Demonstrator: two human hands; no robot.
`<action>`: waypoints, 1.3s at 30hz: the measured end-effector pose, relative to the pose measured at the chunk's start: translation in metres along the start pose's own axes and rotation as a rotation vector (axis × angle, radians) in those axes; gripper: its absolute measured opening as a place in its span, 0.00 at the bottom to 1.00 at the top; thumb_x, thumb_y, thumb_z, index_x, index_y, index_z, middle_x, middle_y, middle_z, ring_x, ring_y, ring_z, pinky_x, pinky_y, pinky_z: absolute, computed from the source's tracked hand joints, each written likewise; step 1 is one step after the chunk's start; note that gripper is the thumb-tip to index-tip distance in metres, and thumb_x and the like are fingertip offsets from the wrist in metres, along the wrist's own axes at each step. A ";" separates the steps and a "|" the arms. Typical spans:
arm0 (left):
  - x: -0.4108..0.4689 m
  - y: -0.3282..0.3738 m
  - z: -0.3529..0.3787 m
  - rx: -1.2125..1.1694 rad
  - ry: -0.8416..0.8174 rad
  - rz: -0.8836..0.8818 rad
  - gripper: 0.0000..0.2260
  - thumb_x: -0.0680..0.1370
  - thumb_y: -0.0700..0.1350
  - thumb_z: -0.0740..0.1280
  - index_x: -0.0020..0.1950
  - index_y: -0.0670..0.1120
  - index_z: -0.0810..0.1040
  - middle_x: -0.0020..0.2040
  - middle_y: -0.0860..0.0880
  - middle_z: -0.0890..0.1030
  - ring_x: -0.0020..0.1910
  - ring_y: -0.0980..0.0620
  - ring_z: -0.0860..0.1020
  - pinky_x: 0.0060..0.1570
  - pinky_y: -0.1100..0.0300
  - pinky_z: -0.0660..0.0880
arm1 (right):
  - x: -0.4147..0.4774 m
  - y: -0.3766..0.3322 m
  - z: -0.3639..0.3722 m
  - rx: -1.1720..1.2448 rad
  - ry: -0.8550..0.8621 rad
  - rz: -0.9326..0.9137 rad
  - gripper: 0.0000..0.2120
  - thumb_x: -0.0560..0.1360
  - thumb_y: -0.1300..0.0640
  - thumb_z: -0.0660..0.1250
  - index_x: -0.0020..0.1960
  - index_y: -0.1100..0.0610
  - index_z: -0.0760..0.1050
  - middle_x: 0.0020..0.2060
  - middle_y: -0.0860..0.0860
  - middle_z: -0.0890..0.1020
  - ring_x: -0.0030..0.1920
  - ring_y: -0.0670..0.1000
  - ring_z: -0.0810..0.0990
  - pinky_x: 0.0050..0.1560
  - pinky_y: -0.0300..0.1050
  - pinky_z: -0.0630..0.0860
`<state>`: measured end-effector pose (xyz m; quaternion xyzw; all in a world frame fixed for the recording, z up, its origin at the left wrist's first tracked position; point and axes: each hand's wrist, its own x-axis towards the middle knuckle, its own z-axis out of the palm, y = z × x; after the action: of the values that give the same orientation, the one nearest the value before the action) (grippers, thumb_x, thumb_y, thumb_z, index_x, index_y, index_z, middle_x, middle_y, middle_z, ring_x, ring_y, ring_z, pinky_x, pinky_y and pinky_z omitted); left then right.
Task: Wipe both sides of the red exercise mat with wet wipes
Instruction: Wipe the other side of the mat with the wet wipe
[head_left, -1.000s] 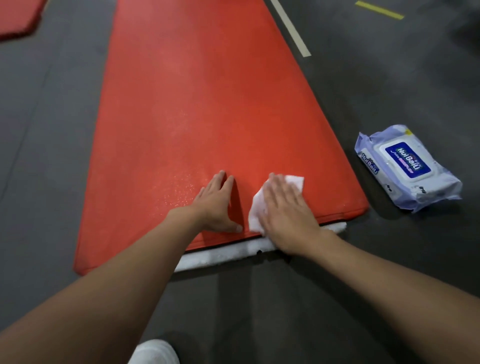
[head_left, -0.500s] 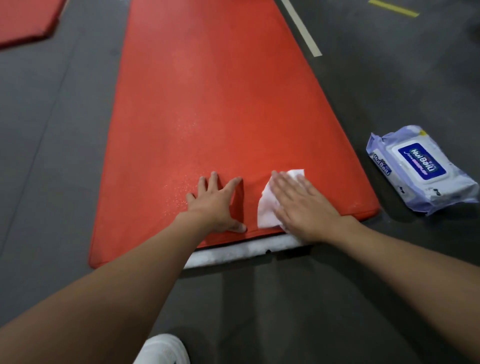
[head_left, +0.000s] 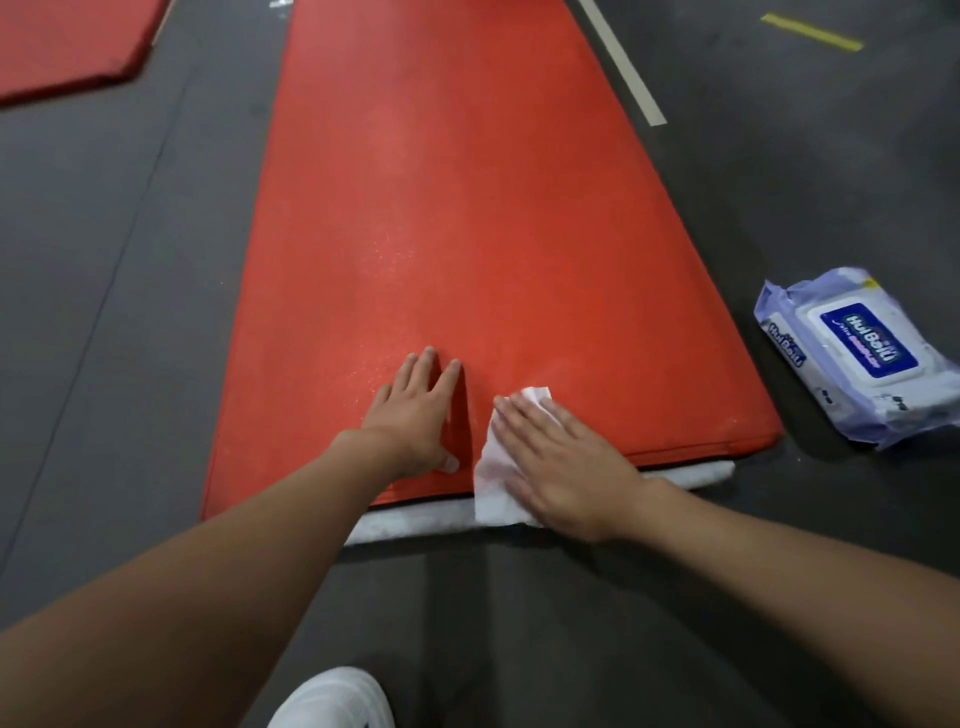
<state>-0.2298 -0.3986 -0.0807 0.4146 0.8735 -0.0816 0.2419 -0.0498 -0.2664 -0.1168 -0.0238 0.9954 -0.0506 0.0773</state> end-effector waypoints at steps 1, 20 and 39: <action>-0.002 -0.001 0.001 -0.019 0.010 -0.056 0.57 0.67 0.56 0.78 0.80 0.53 0.38 0.80 0.47 0.36 0.78 0.43 0.37 0.74 0.40 0.47 | 0.001 0.010 -0.005 0.003 -0.036 -0.004 0.35 0.79 0.42 0.30 0.80 0.60 0.44 0.80 0.56 0.45 0.80 0.54 0.42 0.78 0.55 0.39; -0.011 -0.009 0.000 -0.120 -0.055 -0.112 0.52 0.72 0.59 0.73 0.79 0.52 0.36 0.79 0.46 0.34 0.78 0.43 0.36 0.74 0.40 0.47 | 0.031 -0.008 -0.006 -0.017 -0.007 -0.012 0.34 0.80 0.43 0.33 0.81 0.60 0.45 0.80 0.57 0.46 0.80 0.54 0.42 0.78 0.54 0.40; -0.048 -0.050 0.028 -0.459 0.288 -0.362 0.30 0.71 0.37 0.59 0.73 0.52 0.66 0.77 0.48 0.59 0.76 0.46 0.56 0.72 0.45 0.55 | 0.064 -0.028 -0.004 -0.009 -0.009 -0.004 0.32 0.81 0.43 0.35 0.80 0.58 0.41 0.80 0.55 0.42 0.79 0.53 0.38 0.78 0.52 0.36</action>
<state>-0.2322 -0.4730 -0.0849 0.1946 0.9538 0.1354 0.1845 -0.1130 -0.2978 -0.1193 -0.0263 0.9952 -0.0463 0.0818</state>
